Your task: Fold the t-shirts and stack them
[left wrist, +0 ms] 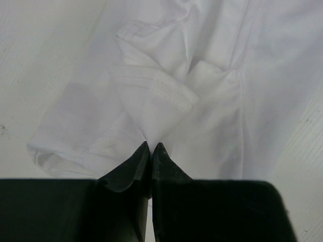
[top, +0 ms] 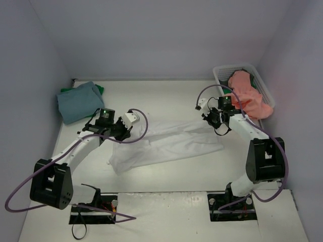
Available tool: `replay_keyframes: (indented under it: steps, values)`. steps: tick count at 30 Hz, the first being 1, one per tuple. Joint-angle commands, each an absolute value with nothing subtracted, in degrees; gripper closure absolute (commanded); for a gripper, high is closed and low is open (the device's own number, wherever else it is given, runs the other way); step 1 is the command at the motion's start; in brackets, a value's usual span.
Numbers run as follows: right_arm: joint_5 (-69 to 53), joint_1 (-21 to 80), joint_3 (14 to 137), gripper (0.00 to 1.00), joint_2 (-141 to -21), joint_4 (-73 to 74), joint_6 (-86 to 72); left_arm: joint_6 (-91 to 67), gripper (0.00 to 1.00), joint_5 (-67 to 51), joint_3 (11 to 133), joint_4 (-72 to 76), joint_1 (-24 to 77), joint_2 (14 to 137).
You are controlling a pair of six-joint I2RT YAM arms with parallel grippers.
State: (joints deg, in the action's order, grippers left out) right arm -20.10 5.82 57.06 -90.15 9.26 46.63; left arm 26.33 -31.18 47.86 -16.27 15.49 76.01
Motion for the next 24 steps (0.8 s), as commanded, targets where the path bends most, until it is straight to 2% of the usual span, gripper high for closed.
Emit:
replay_keyframes:
  steps: [1, 24]
  values:
    - [-22.9, 5.4, 57.0, 1.0, -86.0, 12.3, 50.0, 28.7, 1.0, -33.3, 49.3, -18.7, 15.8, 73.0]
    - [-21.2, 4.9, 54.8, 1.0, -82.6, 20.9, 57.1, 32.9, 1.0, -37.5, 48.2, -30.8, 15.8, 67.8]
